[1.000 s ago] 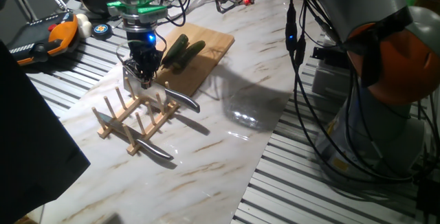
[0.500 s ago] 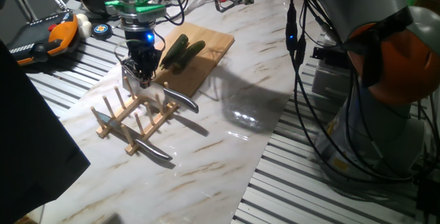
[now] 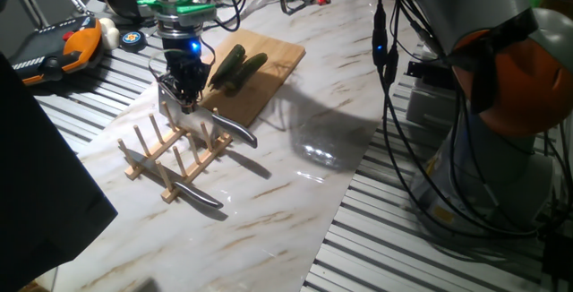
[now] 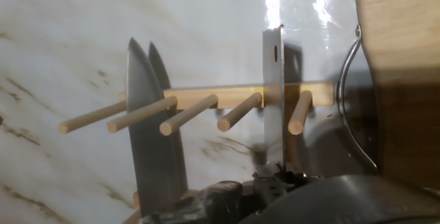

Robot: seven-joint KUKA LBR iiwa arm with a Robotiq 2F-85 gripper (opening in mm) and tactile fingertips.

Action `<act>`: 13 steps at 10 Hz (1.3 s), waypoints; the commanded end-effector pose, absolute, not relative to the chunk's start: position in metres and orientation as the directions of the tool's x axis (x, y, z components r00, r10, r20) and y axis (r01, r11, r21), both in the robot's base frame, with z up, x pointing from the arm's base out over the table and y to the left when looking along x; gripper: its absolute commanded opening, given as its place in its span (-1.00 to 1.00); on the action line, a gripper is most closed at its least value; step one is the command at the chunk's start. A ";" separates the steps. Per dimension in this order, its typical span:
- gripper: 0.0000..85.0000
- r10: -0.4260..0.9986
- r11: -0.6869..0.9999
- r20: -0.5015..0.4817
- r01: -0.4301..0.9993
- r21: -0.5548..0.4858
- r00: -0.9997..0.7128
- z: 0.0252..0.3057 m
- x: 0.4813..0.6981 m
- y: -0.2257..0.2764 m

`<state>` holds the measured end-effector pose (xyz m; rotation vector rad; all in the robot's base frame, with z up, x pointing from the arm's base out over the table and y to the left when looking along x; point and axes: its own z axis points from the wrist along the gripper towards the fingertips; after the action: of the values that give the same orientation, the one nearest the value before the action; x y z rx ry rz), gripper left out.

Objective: Cut the cucumber into segments

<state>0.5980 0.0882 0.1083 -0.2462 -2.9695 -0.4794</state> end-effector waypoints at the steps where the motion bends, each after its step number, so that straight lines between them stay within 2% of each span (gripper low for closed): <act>1: -0.98 0.140 0.937 0.148 0.180 0.300 -0.979 0.110 0.598 0.088; 8: -0.98 0.144 0.937 0.160 0.187 0.296 -0.976 0.138 0.589 0.091; 13: -0.98 0.136 0.944 0.186 0.185 0.275 -0.973 0.176 0.584 0.071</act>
<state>0.5839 0.0712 0.1769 -0.2434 -2.9328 -0.4391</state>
